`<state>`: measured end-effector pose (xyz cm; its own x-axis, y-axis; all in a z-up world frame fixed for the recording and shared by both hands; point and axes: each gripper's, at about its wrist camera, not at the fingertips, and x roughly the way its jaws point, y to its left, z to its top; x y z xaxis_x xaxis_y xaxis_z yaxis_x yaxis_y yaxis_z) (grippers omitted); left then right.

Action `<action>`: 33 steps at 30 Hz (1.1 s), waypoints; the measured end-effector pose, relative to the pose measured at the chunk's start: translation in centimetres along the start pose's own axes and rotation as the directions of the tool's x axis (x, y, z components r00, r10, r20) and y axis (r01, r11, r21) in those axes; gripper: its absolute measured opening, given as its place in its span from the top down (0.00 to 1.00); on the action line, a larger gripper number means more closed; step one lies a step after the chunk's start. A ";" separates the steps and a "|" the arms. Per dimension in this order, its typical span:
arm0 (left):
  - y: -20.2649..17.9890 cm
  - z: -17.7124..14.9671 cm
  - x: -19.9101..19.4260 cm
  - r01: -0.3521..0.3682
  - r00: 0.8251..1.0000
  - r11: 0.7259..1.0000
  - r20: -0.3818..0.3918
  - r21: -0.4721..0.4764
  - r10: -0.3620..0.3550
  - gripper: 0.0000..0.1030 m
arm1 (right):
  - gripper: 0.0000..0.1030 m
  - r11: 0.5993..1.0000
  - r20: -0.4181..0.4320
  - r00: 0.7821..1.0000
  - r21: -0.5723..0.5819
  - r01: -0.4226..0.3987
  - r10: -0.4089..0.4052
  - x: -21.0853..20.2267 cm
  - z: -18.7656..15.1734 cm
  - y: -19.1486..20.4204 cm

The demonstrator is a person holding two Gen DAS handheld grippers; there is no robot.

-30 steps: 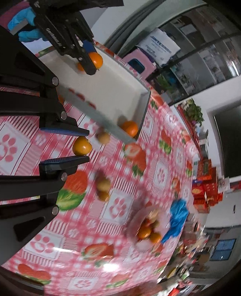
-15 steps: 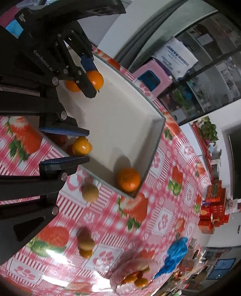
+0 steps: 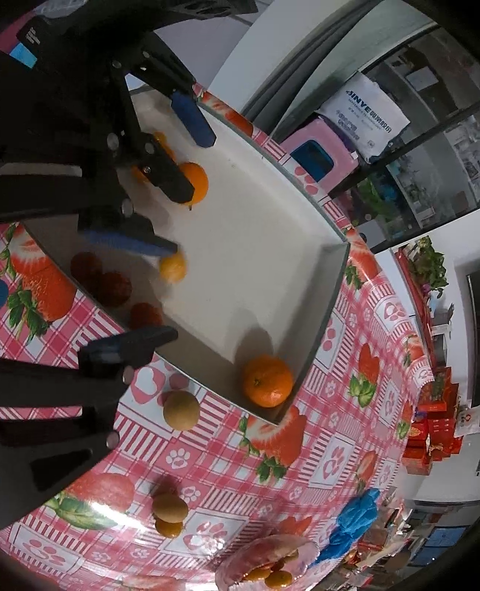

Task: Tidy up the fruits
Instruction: 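Carry the mandarin and yellow tomato into the white tray and open both tools, then move both open tools back over the table toward the remaining fruit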

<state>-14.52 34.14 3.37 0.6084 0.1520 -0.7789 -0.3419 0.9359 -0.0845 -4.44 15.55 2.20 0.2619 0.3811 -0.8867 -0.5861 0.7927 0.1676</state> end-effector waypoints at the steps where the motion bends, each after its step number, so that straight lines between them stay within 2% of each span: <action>1: 0.2 0.0 -0.1 -0.002 1.000 1.000 0.006 -0.003 0.002 0.30 | 0.50 1.000 0.002 1.000 -0.001 -0.001 0.001 0.0 0.1 0.1; 4: 0.8 0.0 0.0 0.002 1.000 1.000 -0.012 -0.021 -0.002 0.30 | 0.34 1.000 0.013 1.000 -0.006 -0.007 0.007 -0.5 0.2 0.3; 5: 0.9 0.0 0.0 -0.002 1.000 1.000 -0.012 -0.025 0.002 0.30 | 0.24 1.000 0.019 1.000 -0.009 0.000 0.000 -0.6 0.2 0.5; 11: 0.5 -0.3 -0.4 -0.005 1.000 1.000 -0.019 -0.014 0.005 0.30 | 0.16 1.000 0.062 0.998 0.000 0.024 -0.024 -2.1 -0.3 0.2; 13: 0.2 -0.4 -0.7 -0.001 1.000 1.000 -0.019 -0.008 0.001 0.30 | 0.11 0.999 0.075 0.997 0.013 0.032 -0.032 -2.7 -0.6 -0.4; 15: -0.3 -0.4 -1.0 0.007 1.000 1.000 -0.017 0.001 -0.007 0.30 | 0.00 0.999 0.090 0.995 0.027 0.041 -0.044 -3.2 -0.8 -1.1; 20: -2.1 -0.4 -2.2 0.021 1.000 0.999 -0.008 0.048 -0.021 0.30 | 0.00 0.995 0.118 0.991 0.086 0.059 -0.069 -4.7 -1.9 -3.8; 27: -5.7 0.0 -3.8 0.046 0.999 0.992 0.001 0.120 -0.047 0.30 | 0.00 0.983 0.113 0.990 0.170 0.069 -0.089 -6.1 -3.6 -7.8; 33: -8.3 0.8 -5.3 0.065 0.998 0.984 0.005 0.166 -0.066 0.30 | 0.00 0.960 0.088 0.985 0.251 0.121 -0.147 -6.6 -5.1 -12.1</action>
<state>-14.34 25.78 8.68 0.6331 0.0909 -0.7687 -0.1779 0.9836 -0.0302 -2.98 1.04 3.80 0.4122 0.3007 -0.8600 -0.3384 0.9270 0.1619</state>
